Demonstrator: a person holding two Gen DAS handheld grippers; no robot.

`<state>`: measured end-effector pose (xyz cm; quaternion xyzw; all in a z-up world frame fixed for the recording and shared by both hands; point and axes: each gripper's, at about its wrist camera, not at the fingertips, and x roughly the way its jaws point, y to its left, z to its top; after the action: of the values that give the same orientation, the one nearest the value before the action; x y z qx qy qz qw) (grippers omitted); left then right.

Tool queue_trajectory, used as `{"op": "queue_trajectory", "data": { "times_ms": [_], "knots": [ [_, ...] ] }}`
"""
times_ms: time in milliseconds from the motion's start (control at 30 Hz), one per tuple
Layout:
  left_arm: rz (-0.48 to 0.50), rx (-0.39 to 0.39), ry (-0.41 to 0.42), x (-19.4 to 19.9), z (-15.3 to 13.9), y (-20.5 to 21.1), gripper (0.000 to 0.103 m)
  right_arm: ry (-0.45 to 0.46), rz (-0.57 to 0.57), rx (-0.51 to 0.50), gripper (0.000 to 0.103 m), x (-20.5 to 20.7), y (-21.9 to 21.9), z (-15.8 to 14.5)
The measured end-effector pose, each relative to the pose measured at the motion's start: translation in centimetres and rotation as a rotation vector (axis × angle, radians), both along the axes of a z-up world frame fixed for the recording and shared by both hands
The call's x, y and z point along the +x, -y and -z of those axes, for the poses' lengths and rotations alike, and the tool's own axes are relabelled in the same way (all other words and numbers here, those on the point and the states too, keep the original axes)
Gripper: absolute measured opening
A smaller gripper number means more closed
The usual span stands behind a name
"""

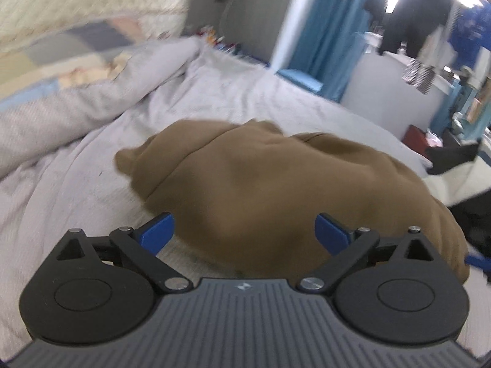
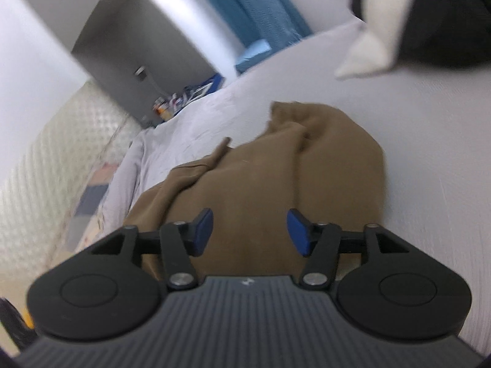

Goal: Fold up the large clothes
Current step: 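Grasp the folded brown hoodie bundle with both grippers, then lift the folded hoodie with both grippers and carry it toward the clothes pile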

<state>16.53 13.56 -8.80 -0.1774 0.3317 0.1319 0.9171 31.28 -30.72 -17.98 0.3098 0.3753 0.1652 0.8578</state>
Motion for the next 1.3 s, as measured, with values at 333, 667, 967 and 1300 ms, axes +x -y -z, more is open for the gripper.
{"op": "queue_trajectory", "data": {
  "times_ms": [333, 667, 967, 1300],
  "knots": [
    [-0.205, -0.209, 0.055, -1.3, 1.6, -4.4, 0.101, -0.198, 0.159, 0.266, 0.09, 0.1, 2.7, 4.7],
    [-0.408, -0.494, 0.183, -2.3, 4.6, -8.3, 0.102, -0.316, 0.41, 0.506, 0.091, 1.2, 3.6, 10.6],
    [-0.41, -0.677, 0.231, -0.7, 7.1, -9.8, 0.102, -0.276, 0.48, 0.537, 0.103, 4.4, 2.2, 12.4],
    [-0.344, -0.783, 0.256, 2.2, 8.9, -10.6, 0.103, -0.178, 0.41, 0.509, 0.103, 5.8, 1.9, 10.4]
  ]
}}
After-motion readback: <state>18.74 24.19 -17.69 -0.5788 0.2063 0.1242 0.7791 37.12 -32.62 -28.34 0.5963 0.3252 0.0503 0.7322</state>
